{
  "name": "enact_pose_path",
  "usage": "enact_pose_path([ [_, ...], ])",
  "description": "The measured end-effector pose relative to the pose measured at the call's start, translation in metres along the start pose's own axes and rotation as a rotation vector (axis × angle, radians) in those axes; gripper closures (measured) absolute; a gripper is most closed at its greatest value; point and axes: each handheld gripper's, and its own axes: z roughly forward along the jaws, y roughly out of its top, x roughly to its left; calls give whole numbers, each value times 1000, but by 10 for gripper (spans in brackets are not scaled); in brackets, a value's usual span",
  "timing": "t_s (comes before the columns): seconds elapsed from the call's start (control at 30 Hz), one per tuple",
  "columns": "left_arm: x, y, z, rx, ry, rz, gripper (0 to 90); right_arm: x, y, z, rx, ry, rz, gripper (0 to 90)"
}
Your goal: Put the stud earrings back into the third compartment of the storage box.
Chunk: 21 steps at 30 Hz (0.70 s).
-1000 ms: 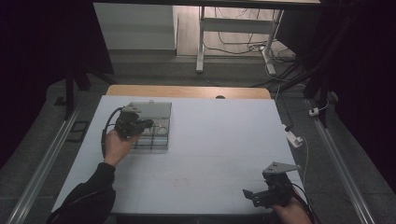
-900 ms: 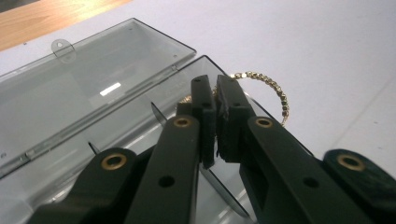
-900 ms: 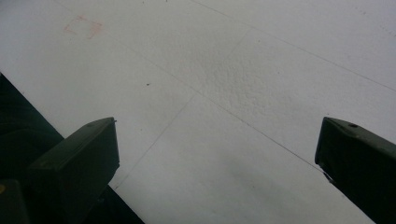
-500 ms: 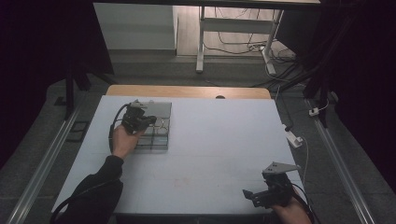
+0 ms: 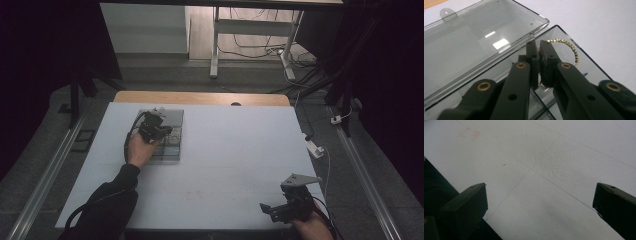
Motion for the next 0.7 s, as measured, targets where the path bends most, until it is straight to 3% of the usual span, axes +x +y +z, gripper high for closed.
enact_pose_path([
  [0.3,1,-1,-4,-34,-62,-31,673,0,0,0,-7,0,-3,2],
  [0.57,-1,0,-23,-77,-186,9,383,0,-1,-1,-14,1,-6,2],
  [0.7,-6,-1,-32,-87,-223,36,238,0,-1,-1,-15,-1,-8,2],
])
